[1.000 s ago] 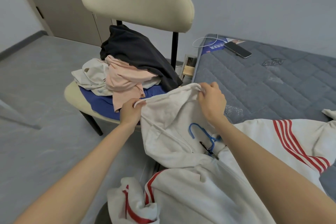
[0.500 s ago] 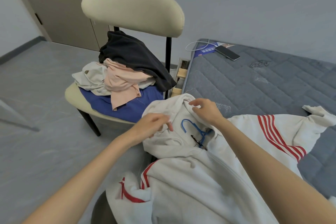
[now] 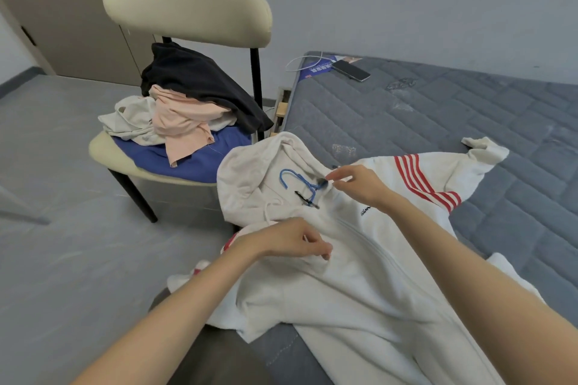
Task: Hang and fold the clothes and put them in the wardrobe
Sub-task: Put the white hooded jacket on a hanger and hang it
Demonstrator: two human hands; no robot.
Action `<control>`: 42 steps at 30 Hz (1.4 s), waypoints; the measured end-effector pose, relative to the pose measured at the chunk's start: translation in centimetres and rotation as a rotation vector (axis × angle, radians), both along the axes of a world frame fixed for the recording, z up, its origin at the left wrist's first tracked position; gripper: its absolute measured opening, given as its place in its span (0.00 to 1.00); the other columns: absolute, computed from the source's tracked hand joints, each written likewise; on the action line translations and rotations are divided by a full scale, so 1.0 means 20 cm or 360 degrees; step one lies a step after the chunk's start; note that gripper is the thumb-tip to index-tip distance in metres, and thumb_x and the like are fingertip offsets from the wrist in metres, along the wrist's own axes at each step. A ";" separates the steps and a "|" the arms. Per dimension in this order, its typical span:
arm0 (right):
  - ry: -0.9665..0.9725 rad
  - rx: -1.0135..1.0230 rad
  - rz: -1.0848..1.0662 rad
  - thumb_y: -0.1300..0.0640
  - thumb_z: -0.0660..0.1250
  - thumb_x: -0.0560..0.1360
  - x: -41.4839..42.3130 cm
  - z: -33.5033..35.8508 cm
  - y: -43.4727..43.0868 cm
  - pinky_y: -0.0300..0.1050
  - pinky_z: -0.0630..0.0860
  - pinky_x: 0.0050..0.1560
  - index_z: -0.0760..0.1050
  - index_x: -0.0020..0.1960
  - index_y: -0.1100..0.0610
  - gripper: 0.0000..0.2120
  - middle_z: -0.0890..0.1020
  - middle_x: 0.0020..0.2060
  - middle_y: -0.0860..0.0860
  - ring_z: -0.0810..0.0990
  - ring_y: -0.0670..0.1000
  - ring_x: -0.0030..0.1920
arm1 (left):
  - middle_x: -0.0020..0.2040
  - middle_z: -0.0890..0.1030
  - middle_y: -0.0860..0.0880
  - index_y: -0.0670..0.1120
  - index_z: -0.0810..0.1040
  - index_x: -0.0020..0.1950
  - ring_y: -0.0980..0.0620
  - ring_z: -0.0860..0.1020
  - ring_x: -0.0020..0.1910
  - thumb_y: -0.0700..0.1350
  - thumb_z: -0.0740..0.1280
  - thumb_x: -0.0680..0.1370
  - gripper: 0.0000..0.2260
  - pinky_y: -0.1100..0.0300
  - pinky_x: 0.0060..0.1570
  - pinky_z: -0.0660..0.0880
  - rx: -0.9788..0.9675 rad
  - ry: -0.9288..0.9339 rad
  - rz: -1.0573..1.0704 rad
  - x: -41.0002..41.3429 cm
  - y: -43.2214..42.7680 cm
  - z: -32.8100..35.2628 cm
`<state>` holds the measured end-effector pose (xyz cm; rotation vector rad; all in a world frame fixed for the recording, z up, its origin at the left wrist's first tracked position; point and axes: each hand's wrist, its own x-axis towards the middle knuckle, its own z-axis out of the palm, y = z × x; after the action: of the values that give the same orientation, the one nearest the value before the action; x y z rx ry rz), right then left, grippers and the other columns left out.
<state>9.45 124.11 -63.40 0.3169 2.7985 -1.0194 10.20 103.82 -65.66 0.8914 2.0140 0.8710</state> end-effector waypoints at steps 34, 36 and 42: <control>0.0694 0.0332 0.0256 0.51 0.61 0.79 -0.42 0.49 -0.33 0.47 0.71 0.37 0.69 0.33 0.52 0.16 0.75 0.28 0.46 0.74 0.52 0.34 | 0.63 0.74 0.49 0.51 0.70 0.70 0.49 0.68 0.65 0.55 0.62 0.76 0.22 0.55 0.69 0.59 0.0189 0.0557 0.0937 -0.35 -0.30 0.20; 0.0854 0.0372 0.0239 0.49 0.61 0.79 -0.40 0.68 -0.40 0.49 0.73 0.40 0.72 0.36 0.55 0.15 0.78 0.31 0.49 0.76 0.54 0.37 | 0.63 0.75 0.48 0.50 0.69 0.70 0.50 0.69 0.65 0.52 0.64 0.77 0.22 0.51 0.69 0.61 0.0339 0.0745 0.0998 -0.37 -0.35 0.36; 0.1361 0.0370 0.0111 0.47 0.61 0.79 -0.35 1.25 -0.71 0.51 0.75 0.42 0.78 0.42 0.57 0.16 0.83 0.37 0.52 0.79 0.57 0.42 | 0.53 0.80 0.56 0.57 0.77 0.60 0.60 0.76 0.50 0.39 0.65 0.76 0.17 0.69 0.48 0.70 0.0855 0.1118 0.1155 -0.35 -0.58 0.93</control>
<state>2.47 109.96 -38.33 -0.2735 3.6556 -0.9717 3.26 92.16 -47.04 0.8073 2.8587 1.7424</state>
